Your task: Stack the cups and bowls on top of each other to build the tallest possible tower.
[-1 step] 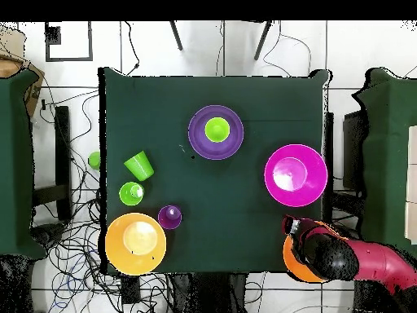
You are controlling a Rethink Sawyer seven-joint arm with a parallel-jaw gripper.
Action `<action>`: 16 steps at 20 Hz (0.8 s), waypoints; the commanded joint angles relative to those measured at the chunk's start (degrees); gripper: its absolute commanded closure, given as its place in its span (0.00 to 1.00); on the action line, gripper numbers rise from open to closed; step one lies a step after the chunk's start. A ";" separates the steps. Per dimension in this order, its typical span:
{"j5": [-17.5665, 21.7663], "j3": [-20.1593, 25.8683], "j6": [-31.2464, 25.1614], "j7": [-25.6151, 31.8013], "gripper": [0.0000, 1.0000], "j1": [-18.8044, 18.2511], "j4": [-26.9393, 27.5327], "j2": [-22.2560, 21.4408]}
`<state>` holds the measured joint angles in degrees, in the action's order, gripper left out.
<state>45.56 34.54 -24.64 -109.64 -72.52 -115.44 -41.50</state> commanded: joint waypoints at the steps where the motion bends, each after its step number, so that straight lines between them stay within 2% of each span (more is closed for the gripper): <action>1: 1.24 -2.05 -0.57 1.50 0.00 1.43 1.67 2.35; 6: 1.95 -2.49 0.31 1.31 0.00 1.10 1.28 3.14; 16: 0.80 -1.26 -0.80 2.57 0.00 0.38 1.66 3.23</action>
<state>45.56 34.15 -24.64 -109.64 -73.44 -115.43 -39.73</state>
